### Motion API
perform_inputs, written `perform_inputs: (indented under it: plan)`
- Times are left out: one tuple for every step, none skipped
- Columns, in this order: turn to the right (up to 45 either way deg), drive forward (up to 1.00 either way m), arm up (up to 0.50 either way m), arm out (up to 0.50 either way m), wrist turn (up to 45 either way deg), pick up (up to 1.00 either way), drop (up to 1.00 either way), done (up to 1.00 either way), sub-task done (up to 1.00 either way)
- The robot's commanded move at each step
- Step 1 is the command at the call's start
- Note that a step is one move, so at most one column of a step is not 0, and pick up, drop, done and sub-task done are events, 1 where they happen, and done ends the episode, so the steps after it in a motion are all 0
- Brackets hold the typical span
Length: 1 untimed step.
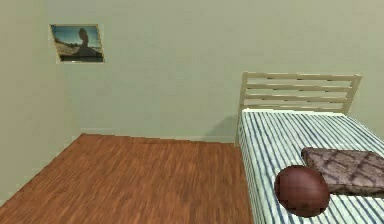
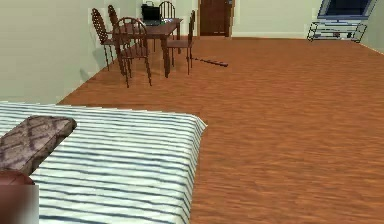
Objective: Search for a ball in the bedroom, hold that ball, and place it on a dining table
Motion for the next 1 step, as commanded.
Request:
perform_inputs:
  plan:
    - [0.0,0.25,0.0,0.0,0.0,0.0,0.0,0.0,0.0]
